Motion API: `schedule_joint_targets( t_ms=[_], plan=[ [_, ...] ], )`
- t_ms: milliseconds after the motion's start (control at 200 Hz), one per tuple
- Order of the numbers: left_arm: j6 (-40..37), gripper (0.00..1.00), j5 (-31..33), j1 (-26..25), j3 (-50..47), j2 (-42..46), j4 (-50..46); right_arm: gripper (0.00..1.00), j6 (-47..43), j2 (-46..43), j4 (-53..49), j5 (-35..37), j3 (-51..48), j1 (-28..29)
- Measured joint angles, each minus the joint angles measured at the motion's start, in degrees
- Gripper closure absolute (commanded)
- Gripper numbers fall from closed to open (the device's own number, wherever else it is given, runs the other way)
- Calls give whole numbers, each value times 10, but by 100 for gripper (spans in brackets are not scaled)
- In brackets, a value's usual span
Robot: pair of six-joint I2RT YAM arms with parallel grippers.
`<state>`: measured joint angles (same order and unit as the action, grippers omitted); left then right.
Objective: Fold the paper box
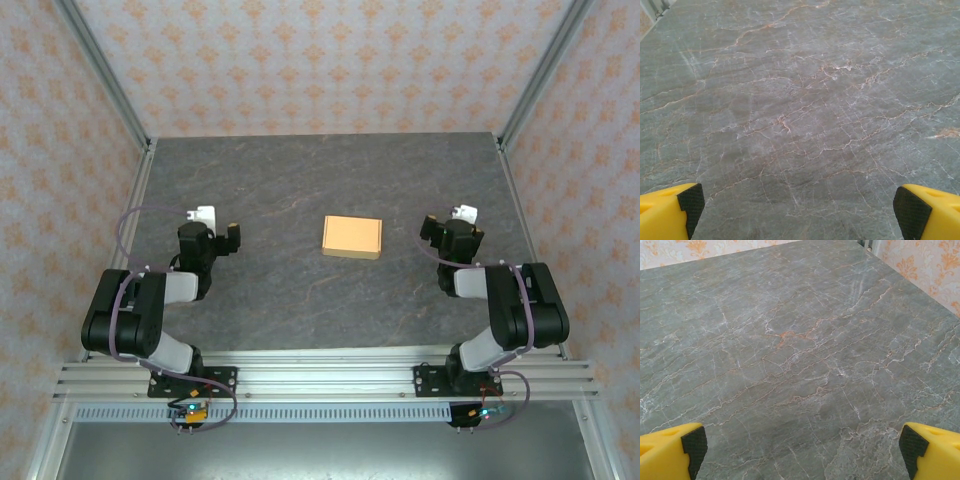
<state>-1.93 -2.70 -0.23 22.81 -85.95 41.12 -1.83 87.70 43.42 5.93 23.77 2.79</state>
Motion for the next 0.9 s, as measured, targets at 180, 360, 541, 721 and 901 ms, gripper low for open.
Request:
schedule_joint_targets(
  t_ms=[180, 360, 541, 721, 901],
  plan=[
    [4, 0, 7, -5, 5, 0, -1, 1, 0, 0, 0, 0, 0, 0],
    [6, 0, 15, -5, 7, 0, -1, 1, 0, 0, 0, 0, 0, 0],
    [6, 0, 16, -5, 7, 0, -1, 1, 0, 0, 0, 0, 0, 0],
    [6, 0, 16, -5, 7, 0, -1, 1, 0, 0, 0, 0, 0, 0],
    [6, 0, 16, -5, 7, 0, -1, 1, 0, 0, 0, 0, 0, 0]
  ],
)
